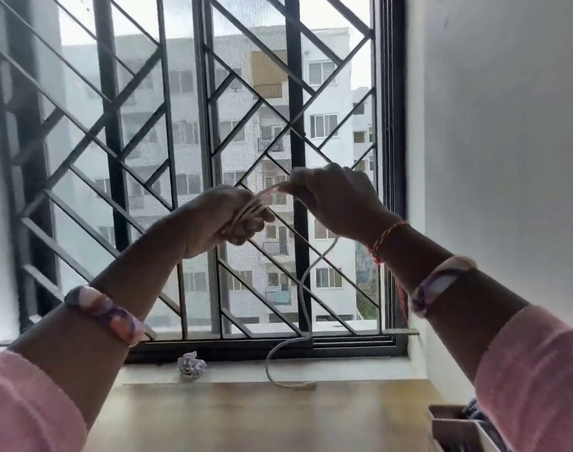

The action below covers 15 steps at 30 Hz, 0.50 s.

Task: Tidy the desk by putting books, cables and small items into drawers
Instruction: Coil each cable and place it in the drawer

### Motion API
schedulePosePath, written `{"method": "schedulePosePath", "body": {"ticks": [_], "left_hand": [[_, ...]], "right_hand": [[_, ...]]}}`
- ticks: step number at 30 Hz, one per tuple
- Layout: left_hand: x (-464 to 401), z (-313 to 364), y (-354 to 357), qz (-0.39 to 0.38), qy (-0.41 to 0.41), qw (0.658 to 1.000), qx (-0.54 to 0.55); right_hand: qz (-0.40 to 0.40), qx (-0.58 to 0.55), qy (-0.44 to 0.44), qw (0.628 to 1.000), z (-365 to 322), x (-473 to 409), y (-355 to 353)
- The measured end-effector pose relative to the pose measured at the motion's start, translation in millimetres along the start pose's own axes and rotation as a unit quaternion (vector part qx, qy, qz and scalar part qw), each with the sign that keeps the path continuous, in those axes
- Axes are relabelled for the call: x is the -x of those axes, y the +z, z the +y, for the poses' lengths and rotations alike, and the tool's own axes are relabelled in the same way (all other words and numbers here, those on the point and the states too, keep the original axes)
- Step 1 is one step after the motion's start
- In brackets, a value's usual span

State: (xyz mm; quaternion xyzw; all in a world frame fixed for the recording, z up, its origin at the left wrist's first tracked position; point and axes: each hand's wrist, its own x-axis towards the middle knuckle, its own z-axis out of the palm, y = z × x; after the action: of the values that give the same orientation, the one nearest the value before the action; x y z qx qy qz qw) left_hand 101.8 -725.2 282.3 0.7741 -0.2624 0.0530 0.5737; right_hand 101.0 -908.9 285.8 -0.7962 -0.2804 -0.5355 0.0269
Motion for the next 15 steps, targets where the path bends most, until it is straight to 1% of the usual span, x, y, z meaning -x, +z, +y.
{"method": "schedulePosePath", "body": {"ticks": [1, 2, 4, 6, 7, 8, 10, 11, 13, 15], "left_hand": [[5, 3, -1, -0.027, 0.014, 0.995, 0.096], [9, 7, -3, -0.058, 0.034, 0.982, 0.175], [16, 13, -3, -0.115, 0.076, 0.95, 0.28], [17, 21, -1, -0.122, 0.107, 0.914, 0.371], [17, 25, -2, -0.105, 0.117, 0.894, 0.42], [15, 28, -4, -0.073, 0.122, 0.873, 0.467], [7, 30, -14, 0.029, 0.119, 0.834, 0.538], [2, 29, -20, 0.079, 0.119, 0.821, 0.553], [-8, 23, -29, 0.142, 0.126, 0.812, 0.552], [-14, 17, -37, 0.177, 0.14, 0.805, 0.549]], "right_hand": [[0.006, -0.005, 0.002, 1.0, 0, -2, 1], [0.008, -0.015, 0.004, 1.0, -1, -5, 3], [0.02, -0.057, 0.01, 0.998, -5, -10, 9], [0.023, -0.081, 0.028, 0.996, -13, -17, 11], [0.01, -0.08, 0.038, 0.996, -16, -20, 12], [-0.014, -0.073, 0.046, 0.996, -20, -23, 12], [-0.08, -0.048, 0.059, 0.994, -25, -25, 12], [-0.11, -0.047, 0.064, 0.991, -27, -26, 13], [-0.173, -0.077, 0.078, 0.979, -30, -27, 16], [-0.223, -0.121, 0.102, 0.962, -32, -28, 22]]}}
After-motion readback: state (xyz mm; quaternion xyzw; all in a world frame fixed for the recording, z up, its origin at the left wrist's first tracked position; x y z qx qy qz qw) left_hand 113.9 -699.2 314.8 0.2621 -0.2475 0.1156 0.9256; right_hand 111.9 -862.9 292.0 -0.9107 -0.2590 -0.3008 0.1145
